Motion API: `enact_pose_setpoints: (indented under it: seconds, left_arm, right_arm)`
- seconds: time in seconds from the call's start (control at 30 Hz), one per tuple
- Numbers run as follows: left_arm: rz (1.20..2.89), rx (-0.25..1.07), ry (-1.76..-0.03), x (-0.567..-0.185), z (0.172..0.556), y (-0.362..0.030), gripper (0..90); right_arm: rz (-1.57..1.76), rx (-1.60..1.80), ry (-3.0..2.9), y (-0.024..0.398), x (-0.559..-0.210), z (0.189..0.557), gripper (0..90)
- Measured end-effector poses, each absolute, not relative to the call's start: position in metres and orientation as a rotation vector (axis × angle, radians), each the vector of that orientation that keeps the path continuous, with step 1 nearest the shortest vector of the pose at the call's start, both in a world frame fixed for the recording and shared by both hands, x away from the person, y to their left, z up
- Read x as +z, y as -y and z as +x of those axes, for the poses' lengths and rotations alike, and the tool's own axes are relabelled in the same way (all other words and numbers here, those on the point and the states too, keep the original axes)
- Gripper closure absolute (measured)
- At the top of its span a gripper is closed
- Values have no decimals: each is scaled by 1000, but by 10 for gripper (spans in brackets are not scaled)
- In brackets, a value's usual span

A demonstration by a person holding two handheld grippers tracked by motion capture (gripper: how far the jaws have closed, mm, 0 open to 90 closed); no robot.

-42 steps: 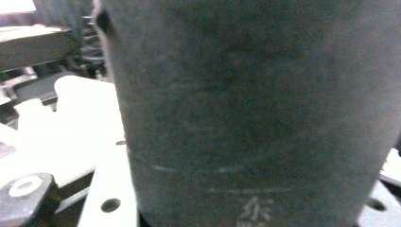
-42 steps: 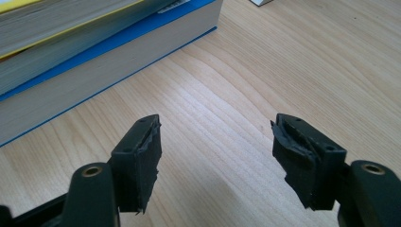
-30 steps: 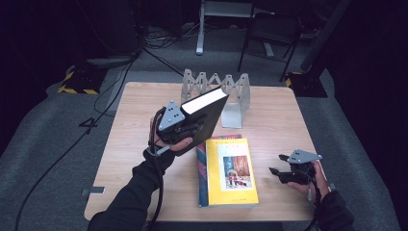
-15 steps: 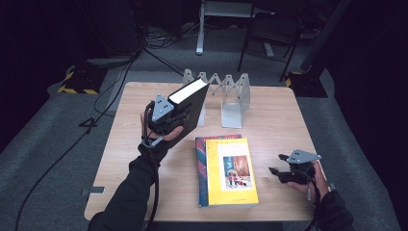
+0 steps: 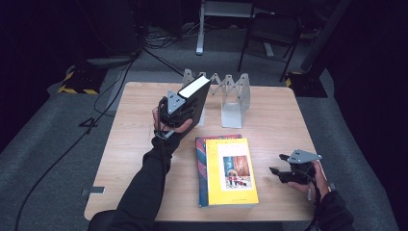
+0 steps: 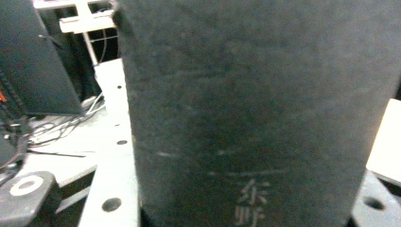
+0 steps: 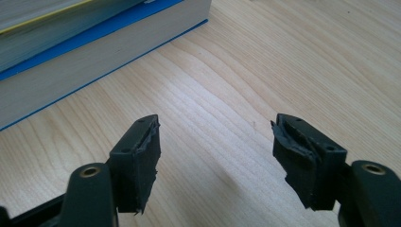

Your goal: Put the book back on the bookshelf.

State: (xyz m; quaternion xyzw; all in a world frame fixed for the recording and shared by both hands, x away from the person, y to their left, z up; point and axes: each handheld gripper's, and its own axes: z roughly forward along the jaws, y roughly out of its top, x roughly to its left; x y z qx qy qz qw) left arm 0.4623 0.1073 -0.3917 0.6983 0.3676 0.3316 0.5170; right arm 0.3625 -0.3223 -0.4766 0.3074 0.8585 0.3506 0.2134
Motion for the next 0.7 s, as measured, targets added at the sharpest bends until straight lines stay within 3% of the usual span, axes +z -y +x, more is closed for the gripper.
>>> enact_pose_setpoints:
  seconds: [0.7]
  left_arm:
    - [1654, 740, -913, -409, 459, -126, 508]
  right_arm:
    - [828, 954, -2406, 319, -478, 362, 326]
